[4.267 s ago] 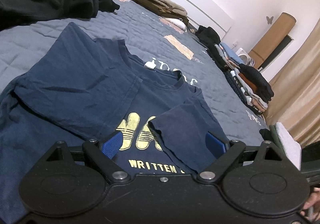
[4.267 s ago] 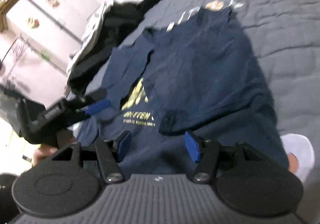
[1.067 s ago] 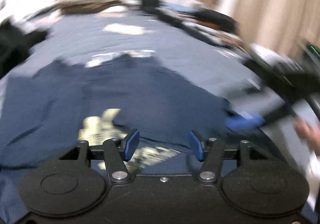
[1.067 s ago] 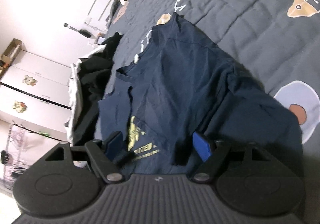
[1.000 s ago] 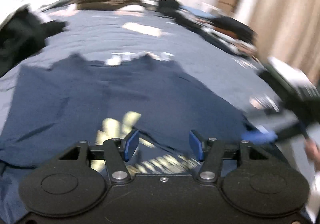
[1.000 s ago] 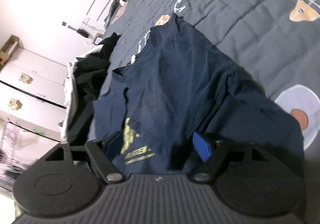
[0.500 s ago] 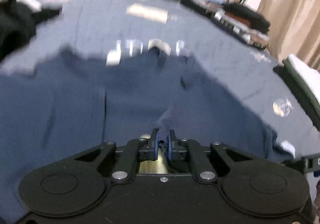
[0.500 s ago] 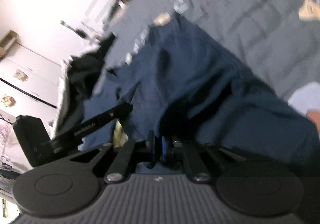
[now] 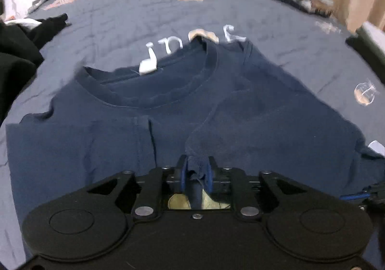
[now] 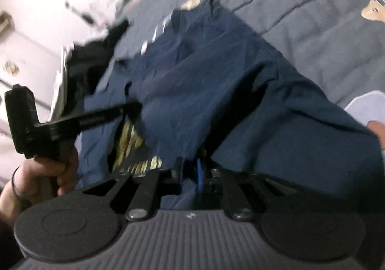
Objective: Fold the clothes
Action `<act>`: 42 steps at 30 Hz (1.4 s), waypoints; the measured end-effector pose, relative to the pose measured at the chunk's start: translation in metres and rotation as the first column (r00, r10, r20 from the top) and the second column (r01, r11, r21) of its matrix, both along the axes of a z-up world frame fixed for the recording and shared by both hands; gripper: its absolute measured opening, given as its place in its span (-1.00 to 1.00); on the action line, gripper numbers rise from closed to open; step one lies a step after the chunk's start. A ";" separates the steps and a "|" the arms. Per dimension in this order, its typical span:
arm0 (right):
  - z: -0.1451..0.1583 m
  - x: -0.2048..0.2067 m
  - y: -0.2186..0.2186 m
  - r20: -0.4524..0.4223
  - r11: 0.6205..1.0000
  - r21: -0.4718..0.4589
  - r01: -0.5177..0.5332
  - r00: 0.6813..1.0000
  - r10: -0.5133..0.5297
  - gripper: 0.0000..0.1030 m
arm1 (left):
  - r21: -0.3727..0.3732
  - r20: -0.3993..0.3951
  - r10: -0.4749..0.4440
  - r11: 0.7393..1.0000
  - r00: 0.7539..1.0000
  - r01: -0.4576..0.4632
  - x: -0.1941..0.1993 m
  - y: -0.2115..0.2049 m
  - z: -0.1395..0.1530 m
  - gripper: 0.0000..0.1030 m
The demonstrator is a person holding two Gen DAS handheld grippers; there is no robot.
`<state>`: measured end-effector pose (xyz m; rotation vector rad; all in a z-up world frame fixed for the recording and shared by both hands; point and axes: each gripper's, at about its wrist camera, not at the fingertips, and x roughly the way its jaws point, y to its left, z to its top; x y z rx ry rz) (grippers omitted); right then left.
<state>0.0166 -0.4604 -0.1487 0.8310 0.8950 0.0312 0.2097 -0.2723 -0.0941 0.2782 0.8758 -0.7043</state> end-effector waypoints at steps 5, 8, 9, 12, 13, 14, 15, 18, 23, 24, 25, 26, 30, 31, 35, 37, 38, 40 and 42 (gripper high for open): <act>0.032 -0.009 -0.021 0.036 1.000 -0.003 -0.003 0.999 0.003 -0.30 | -0.154 0.043 0.008 0.988 0.999 -0.001 0.014 -0.009 0.044 0.04; 0.037 -0.014 -0.043 0.070 0.995 -0.059 0.080 0.995 -0.075 -0.19 | -0.153 0.055 -0.045 0.987 0.998 0.053 0.026 -0.046 0.058 0.05; 0.034 -0.013 -0.049 0.064 0.993 -0.061 0.101 0.993 -0.097 -0.17 | -0.146 0.053 -0.063 0.987 0.997 0.070 0.030 -0.060 0.057 0.05; 0.021 -0.007 -0.060 0.045 0.988 -0.067 0.140 0.989 -0.137 -0.15 | -0.108 0.041 -0.107 0.988 0.993 0.111 0.043 -0.100 0.044 0.05; 0.016 -0.005 -0.063 0.034 0.988 -0.047 0.145 0.989 -0.143 -0.14 | -0.094 0.032 -0.110 0.989 0.993 0.112 0.047 -0.110 0.037 0.05; 0.010 -0.004 -0.065 0.023 0.988 -0.027 0.150 0.989 -0.149 -0.14 | -0.079 0.021 -0.111 0.991 0.994 0.112 0.051 -0.120 0.031 0.05; 0.005 -0.003 -0.068 0.011 0.988 -0.007 0.154 0.988 -0.154 -0.14 | -0.069 0.012 -0.115 0.991 0.993 0.115 0.056 -0.127 0.025 0.05; -0.004 -0.002 -0.074 -0.006 0.980 0.064 0.188 0.982 -0.188 -0.12 | -0.045 -0.023 -0.128 0.991 0.992 0.127 0.072 -0.147 0.007 0.05; -0.018 -0.002 -0.080 -0.028 0.953 0.161 0.258 0.966 -0.257 -0.07 | -0.007 -0.081 -0.131 0.991 0.988 0.130 0.089 -0.160 -0.019 0.07; -0.020 -0.002 -0.080 -0.026 0.947 0.171 0.272 0.962 -0.272 -0.08 | -0.025 -0.089 -0.136 0.991 0.987 0.134 0.090 -0.160 -0.022 0.06; -0.022 -0.003 -0.081 -0.025 0.941 0.180 0.287 0.958 -0.287 -0.10 | -0.049 -0.094 -0.148 0.988 0.985 0.144 0.091 -0.160 -0.023 -0.05; -0.024 -0.004 -0.082 -0.024 0.935 0.189 0.301 0.953 -0.302 -0.22 | -0.061 -0.092 -0.172 0.984 0.981 0.167 0.089 -0.162 -0.023 -0.49; -0.021 -0.013 -0.076 0.019 0.926 0.136 0.352 0.934 -0.358 -0.86 | -0.085 0.001 -0.269 0.959 0.963 0.269 0.078 -0.169 -0.015 -0.84; -0.018 -0.014 -0.074 0.040 0.925 0.122 0.361 0.929 -0.368 -0.89 | -0.106 0.032 -0.278 0.954 0.960 0.280 0.076 -0.170 -0.009 -0.84; 0.001 -0.024 -0.067 0.161 0.904 0.043 0.424 0.891 -0.426 -0.90 | -0.191 0.105 -0.271 0.939 0.957 0.286 0.081 -0.181 0.011 -0.84; 0.000 -0.027 -0.069 0.165 0.887 0.051 0.459 0.872 -0.461 -0.90 | -0.145 0.107 -0.269 0.948 0.957 0.283 0.084 -0.197 0.006 -0.76; -0.004 -0.027 -0.070 0.145 0.880 0.066 0.471 0.868 -0.475 -0.89 | -0.118 0.109 -0.267 0.953 0.957 0.279 0.085 -0.205 0.002 -0.74; -0.016 -0.022 -0.073 0.078 0.885 0.063 0.460 0.882 -0.464 -0.86 | -0.080 0.125 -0.228 0.968 0.966 0.239 0.084 -0.212 -0.003 -0.52; -0.024 -0.017 -0.075 0.035 0.898 0.065 0.435 0.898 -0.438 -0.86 | -0.084 0.085 -0.212 0.972 0.974 0.219 0.085 -0.208 -0.003 -0.06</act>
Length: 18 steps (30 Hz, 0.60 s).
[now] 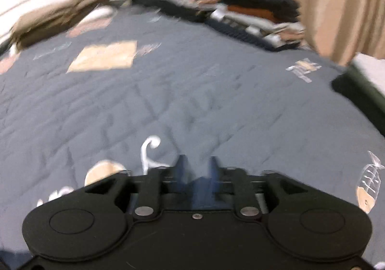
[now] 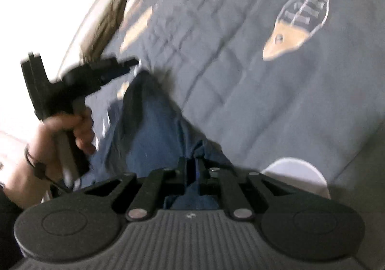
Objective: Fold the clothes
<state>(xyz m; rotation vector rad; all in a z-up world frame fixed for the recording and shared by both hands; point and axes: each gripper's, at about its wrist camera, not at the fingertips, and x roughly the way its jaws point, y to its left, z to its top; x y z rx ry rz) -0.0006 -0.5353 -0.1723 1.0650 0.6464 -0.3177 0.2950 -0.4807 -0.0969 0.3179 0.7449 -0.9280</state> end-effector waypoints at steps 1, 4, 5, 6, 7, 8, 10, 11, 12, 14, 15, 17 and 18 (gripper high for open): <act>0.004 0.001 -0.001 -0.004 1.000 -0.006 -0.009 1.000 0.009 -0.85 | -0.010 -0.005 -0.008 1.000 1.000 0.008 -0.001 0.007 0.002 0.03; 0.020 0.004 -0.002 -0.007 0.999 -0.037 -0.035 0.999 0.035 -0.82 | -0.035 -0.001 -0.032 0.999 0.999 0.032 -0.006 0.030 0.010 0.03; 0.025 0.005 -0.001 -0.003 0.997 -0.066 -0.041 0.999 0.041 -0.82 | -0.037 -0.005 -0.035 0.999 0.999 0.035 -0.006 0.035 0.011 0.03; 0.029 0.006 0.000 0.001 0.994 -0.096 -0.047 0.999 0.047 -0.82 | -0.035 -0.011 -0.036 0.999 0.999 0.035 -0.006 0.039 0.010 0.03; 0.034 0.007 0.000 0.004 0.991 -0.125 -0.052 0.999 0.053 -0.82 | -0.033 -0.018 -0.036 0.999 0.999 0.036 -0.006 0.043 0.010 0.03; 0.033 0.008 0.001 0.001 0.990 -0.134 -0.054 0.998 0.055 -0.82 | -0.032 -0.024 -0.037 0.999 0.999 0.036 -0.006 0.046 0.010 0.03; 0.028 0.011 0.001 -0.008 0.990 -0.127 -0.063 0.998 0.062 -0.82 | -0.024 -0.056 -0.044 0.999 0.997 0.042 -0.005 0.042 0.005 0.03; 0.024 0.009 0.000 -0.009 0.992 -0.105 -0.069 0.998 0.069 -0.82 | -0.012 -0.075 -0.053 0.999 0.996 0.053 -0.004 0.037 0.001 0.03; 0.020 0.009 0.000 -0.010 0.992 -0.100 -0.074 0.997 0.074 -0.82 | 0.001 -0.086 -0.063 0.998 0.994 0.064 -0.005 0.032 -0.003 0.02; 0.014 0.008 0.001 -0.012 0.992 -0.092 -0.084 0.996 0.083 -0.82 | 0.025 -0.093 -0.074 0.997 0.993 0.076 -0.004 0.024 -0.011 -0.15; 0.011 0.008 0.001 -0.006 0.992 -0.087 -0.087 0.996 0.087 -0.82 | 0.030 -0.106 -0.086 0.996 0.991 0.089 -0.004 0.021 -0.014 -0.37; 0.009 0.005 0.001 0.027 0.994 -0.077 -0.071 0.997 0.074 -0.92 | 0.027 -0.108 -0.116 0.992 0.987 0.119 -0.005 0.016 -0.014 -0.84; 0.010 0.003 0.001 0.043 0.995 -0.078 -0.056 0.997 0.059 -0.93 | 0.021 -0.079 -0.130 0.991 0.988 0.132 -0.007 0.014 -0.011 -0.87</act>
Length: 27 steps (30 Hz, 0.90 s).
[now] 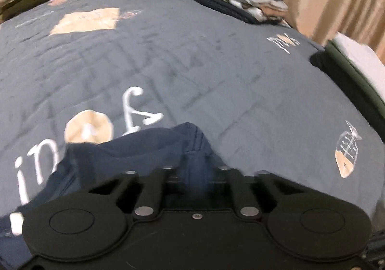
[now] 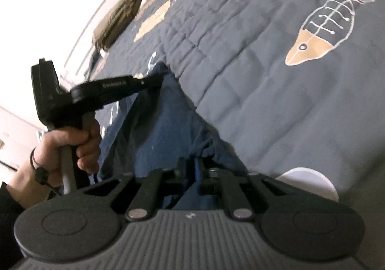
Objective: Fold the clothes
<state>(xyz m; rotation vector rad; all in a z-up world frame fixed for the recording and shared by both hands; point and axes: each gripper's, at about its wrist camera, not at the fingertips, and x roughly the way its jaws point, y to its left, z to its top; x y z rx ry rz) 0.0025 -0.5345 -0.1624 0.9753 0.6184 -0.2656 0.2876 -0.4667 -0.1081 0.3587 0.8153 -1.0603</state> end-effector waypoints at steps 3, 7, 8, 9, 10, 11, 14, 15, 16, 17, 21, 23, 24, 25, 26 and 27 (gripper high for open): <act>0.006 -0.007 0.001 0.051 0.999 -0.023 0.045 0.998 -0.044 -0.96 | -0.038 0.068 -0.030 0.999 0.997 0.033 -0.004 -0.007 0.010 -0.88; 0.011 -0.006 0.002 0.043 0.996 -0.071 0.049 0.998 -0.046 -0.94 | -0.012 0.079 -0.032 0.999 0.996 0.033 -0.004 -0.028 0.011 -0.78; 0.007 -0.003 0.001 0.013 0.998 -0.052 0.035 0.999 -0.034 -0.91 | 0.023 0.080 -0.029 0.999 0.996 0.027 -0.006 -0.034 0.007 -0.70; 0.002 0.000 -0.001 -0.015 0.999 -0.022 0.024 1.000 -0.024 -0.91 | 0.042 0.087 -0.019 0.999 0.996 0.015 -0.007 -0.036 0.005 -0.61; -0.003 0.002 -0.003 -0.042 1.000 0.008 0.014 0.999 -0.013 -0.92 | 0.037 0.099 -0.001 0.999 0.995 -0.003 -0.009 -0.032 0.005 -0.42; -0.004 0.001 -0.005 -0.047 0.999 0.031 0.016 0.999 -0.014 -0.89 | 0.013 0.104 0.023 1.000 0.994 -0.024 -0.010 -0.023 0.008 -0.13; 0.013 0.002 -0.009 -0.055 1.000 0.011 -0.013 0.998 0.013 -0.87 | -0.069 0.100 0.097 0.993 0.990 -0.090 -0.012 0.015 0.022 0.14; 0.020 0.000 -0.010 -0.045 1.000 -0.004 -0.017 0.999 0.016 -0.87 | -0.091 0.098 0.119 0.990 0.988 -0.110 -0.013 0.030 0.027 0.14; 0.027 -0.001 -0.010 -0.029 1.000 -0.014 -0.028 0.999 0.027 -0.87 | -0.114 0.088 0.150 0.984 0.985 -0.140 -0.015 0.048 0.033 0.14; 0.034 -0.002 -0.009 -0.012 0.999 -0.023 -0.039 0.999 0.038 -0.84 | -0.136 0.059 0.186 0.975 0.981 -0.177 -0.016 0.065 0.036 0.14; 0.032 0.010 0.000 -0.002 0.987 0.029 -0.157 0.988 0.157 -0.69 | -0.192 -0.112 0.330 0.918 0.937 -0.347 -0.019 0.134 0.033 0.14; 0.024 0.016 0.009 -0.029 0.975 0.064 -0.214 0.976 0.216 -0.61 | -0.195 -0.178 0.380 0.891 0.908 -0.410 -0.022 0.159 0.024 0.14; 0.019 0.019 0.015 -0.047 0.969 0.072 -0.235 0.970 0.239 -0.57 | -0.188 -0.202 0.392 0.884 0.897 -0.428 -0.023 0.167 0.017 0.14; 0.015 0.022 0.022 -0.067 0.965 0.070 -0.252 0.964 0.257 -0.41 | -0.179 -0.213 0.402 0.880 0.891 -0.440 -0.024 0.171 0.011 0.14; 0.012 0.024 0.027 -0.074 0.964 0.054 -0.261 0.962 0.264 -0.24 | -0.169 -0.221 0.411 0.877 0.885 -0.449 -0.024 0.174 0.005 0.13; 0.010 0.022 0.031 -0.050 0.966 0.032 -0.258 0.965 0.259 -0.19 | -0.160 -0.230 0.411 0.878 0.882 -0.451 -0.024 0.173 -0.001 0.11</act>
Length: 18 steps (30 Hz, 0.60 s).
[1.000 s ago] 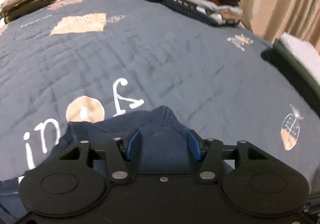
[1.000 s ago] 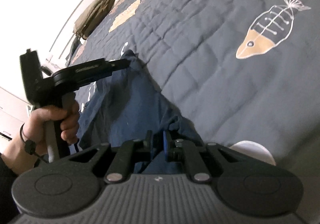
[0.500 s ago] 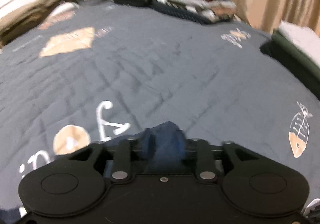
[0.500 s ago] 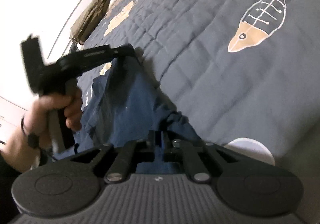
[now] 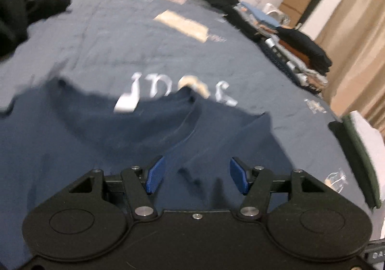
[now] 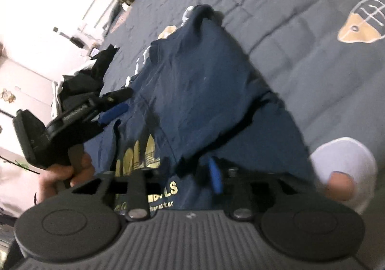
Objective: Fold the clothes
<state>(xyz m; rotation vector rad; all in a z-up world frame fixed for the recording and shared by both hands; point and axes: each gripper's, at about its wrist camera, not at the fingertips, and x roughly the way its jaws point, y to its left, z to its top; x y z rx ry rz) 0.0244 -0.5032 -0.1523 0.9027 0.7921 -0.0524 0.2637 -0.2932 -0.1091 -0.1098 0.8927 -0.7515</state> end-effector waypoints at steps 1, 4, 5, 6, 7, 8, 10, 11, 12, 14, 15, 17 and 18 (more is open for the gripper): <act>-0.002 -0.003 0.003 0.035 1.000 -0.007 0.011 0.999 -0.011 -0.08 | 0.002 -0.013 -0.004 1.000 1.000 0.004 0.001 -0.001 -0.005 0.11; -0.012 -0.008 0.003 0.083 0.998 0.028 0.059 0.995 -0.061 -0.03 | 0.000 -0.017 -0.002 1.000 1.000 0.002 0.005 -0.008 -0.015 0.09; -0.014 -0.008 0.001 0.091 0.997 0.044 0.069 0.993 -0.073 -0.04 | -0.015 -0.021 0.001 1.000 1.000 -0.002 0.007 -0.010 -0.015 -0.03; -0.017 -0.007 -0.001 0.098 0.995 0.060 0.079 0.991 -0.085 -0.07 | -0.033 -0.024 0.003 0.999 1.000 -0.003 0.009 -0.012 -0.015 -0.19; -0.019 -0.007 -0.003 0.106 0.993 0.077 0.089 0.990 -0.097 -0.20 | -0.047 -0.019 -0.011 0.999 1.000 0.010 0.009 -0.014 -0.012 -0.70; -0.022 -0.006 -0.006 0.100 0.988 0.102 0.112 0.987 -0.123 -0.68 | -0.059 -0.009 -0.031 0.998 0.999 0.030 0.009 -0.016 -0.010 -0.79; -0.026 -0.004 -0.012 0.096 0.975 0.199 0.103 0.988 -0.124 -0.95 | -0.066 0.074 -0.075 0.995 0.994 0.079 0.001 -0.023 0.000 -0.81; -0.025 -0.005 -0.010 0.096 0.968 0.225 0.112 0.986 -0.137 -0.95 | -0.067 0.107 -0.083 0.994 0.991 0.091 -0.001 -0.023 0.006 -0.82; -0.023 -0.006 -0.009 0.095 0.961 0.249 0.122 0.984 -0.149 -0.95 | -0.068 0.133 -0.085 0.993 0.987 0.095 -0.002 -0.023 0.011 -0.82; -0.021 -0.002 -0.003 0.073 0.974 0.204 0.093 0.991 -0.110 -0.95 | -0.020 0.118 -0.098 0.995 0.988 0.101 0.003 -0.027 0.012 -0.80; -0.020 0.001 0.001 0.061 0.980 0.181 0.078 0.994 -0.090 -0.95 | 0.008 0.105 -0.105 0.994 0.989 0.105 0.006 -0.029 0.011 -0.75; -0.020 0.004 0.005 0.033 0.990 0.125 0.061 0.997 -0.066 -0.97 | 0.118 0.074 -0.107 0.988 0.991 0.098 0.010 -0.036 0.001 -0.58; -0.022 0.004 0.006 0.017 0.994 0.091 0.061 0.998 -0.062 -0.97 | 0.177 0.125 -0.097 0.981 0.987 0.074 0.007 -0.035 -0.003 -0.57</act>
